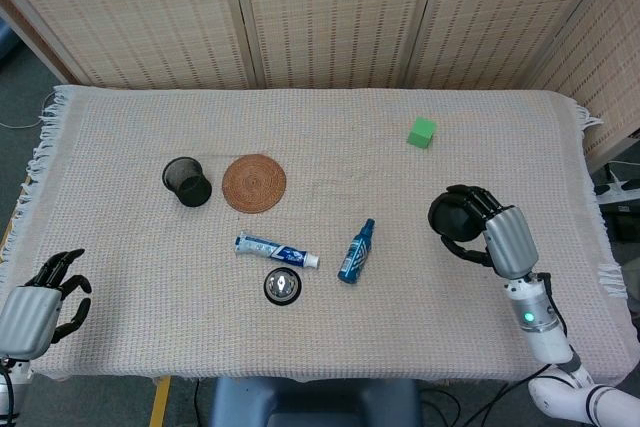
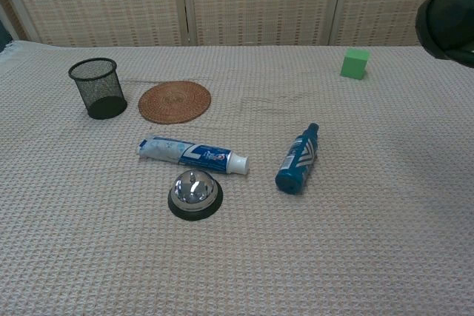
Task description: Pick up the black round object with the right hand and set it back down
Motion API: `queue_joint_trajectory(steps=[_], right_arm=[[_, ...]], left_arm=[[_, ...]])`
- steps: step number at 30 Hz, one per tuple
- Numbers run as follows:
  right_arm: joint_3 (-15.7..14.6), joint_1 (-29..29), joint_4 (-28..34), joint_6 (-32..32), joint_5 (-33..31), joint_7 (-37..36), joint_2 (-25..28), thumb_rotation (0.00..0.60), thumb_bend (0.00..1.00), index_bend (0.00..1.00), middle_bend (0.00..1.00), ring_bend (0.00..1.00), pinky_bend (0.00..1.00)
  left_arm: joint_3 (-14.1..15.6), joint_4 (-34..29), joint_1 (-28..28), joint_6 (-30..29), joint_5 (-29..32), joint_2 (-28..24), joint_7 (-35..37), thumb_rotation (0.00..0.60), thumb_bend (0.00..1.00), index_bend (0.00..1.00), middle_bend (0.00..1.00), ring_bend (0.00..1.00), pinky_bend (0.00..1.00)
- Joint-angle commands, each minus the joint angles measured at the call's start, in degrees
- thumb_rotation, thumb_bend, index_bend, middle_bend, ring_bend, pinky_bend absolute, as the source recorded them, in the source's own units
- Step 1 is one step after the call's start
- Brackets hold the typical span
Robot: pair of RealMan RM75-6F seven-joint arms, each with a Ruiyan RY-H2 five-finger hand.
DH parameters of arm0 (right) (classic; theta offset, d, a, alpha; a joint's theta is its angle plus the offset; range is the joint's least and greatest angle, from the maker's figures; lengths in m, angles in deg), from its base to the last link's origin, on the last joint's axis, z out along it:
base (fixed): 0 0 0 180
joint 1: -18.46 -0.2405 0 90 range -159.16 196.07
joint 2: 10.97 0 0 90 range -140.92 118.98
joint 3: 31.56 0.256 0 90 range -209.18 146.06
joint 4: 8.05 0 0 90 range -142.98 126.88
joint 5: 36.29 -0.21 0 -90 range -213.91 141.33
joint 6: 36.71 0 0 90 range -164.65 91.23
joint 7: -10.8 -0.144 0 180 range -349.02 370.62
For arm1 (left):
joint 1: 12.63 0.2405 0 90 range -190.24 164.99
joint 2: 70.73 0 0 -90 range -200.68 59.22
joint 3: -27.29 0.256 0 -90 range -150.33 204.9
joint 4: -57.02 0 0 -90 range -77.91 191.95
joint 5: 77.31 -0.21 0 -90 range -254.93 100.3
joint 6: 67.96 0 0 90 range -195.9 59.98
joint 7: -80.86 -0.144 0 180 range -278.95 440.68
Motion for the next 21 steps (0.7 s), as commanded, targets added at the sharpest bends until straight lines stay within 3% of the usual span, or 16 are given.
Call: queue_joint_trajectory(steps=[1,3,6,8,10,13,16,21], right_arm=[[-1.4,0.9,13.1,24.3,-14.7,19.7,9.0,0.600,0.31,0.68,0.58,0.73,0.88],[-0.6,-0.1,19.0,30.9,-25.6,31.1,12.4,0.600,0.31,0.68,0.58,0.73,0.88],[0.3,-2.1,23.4,33.7,-39.7,44.4,14.0,0.600,0.31,0.68,0.58,0.73,0.88],[0.8,-3.4,24.5,32.8,-46.0,49.9,13.5,0.600,0.31,0.68,0.58,0.73,0.88],[1.4,-3.9,24.9,32.0,-47.6,50.8,12.8,0.600,0.31,0.68,0.58,0.73,0.88],[2.4,-3.1,24.1,31.0,-40.5,43.5,11.5,0.600,0.31,0.68,0.58,0.73,0.88],[2.5,-1.2,21.2,28.2,-26.1,28.9,9.8,0.600,0.31,0.66,0.58,0.72,0.87],[0.5,0.6,7.7,12.9,-2.9,3.3,3.3,0.600,0.31,0.65,0.58,0.71,0.86]], left_arm=[[0.0,-0.1,0.0,0.2,0.1,-0.1,0.0,0.600,0.42,0.52,0.13,0.14,0.53],[0.0,-0.2,-0.1,0.5,0.3,-0.1,-0.1,0.600,0.42,0.52,0.13,0.14,0.52],[0.0,-0.5,-0.1,0.8,0.6,-0.3,-0.1,0.600,0.42,0.52,0.13,0.14,0.52],[0.0,-0.6,-0.1,0.9,0.8,-0.4,-0.2,0.600,0.42,0.52,0.13,0.14,0.53],[-0.1,-0.7,-0.2,1.1,1.0,-0.4,-0.2,0.600,0.42,0.52,0.13,0.14,0.53],[-0.1,-0.8,-0.3,1.3,1.1,-0.4,-0.3,0.600,0.42,0.52,0.13,0.14,0.53],[0.0,-0.8,-0.4,1.7,1.1,-0.4,-0.4,0.600,0.42,0.52,0.13,0.14,0.53],[0.1,-1.0,-0.4,1.7,1.0,-0.4,-0.6,0.600,0.42,0.52,0.13,0.14,0.53]])
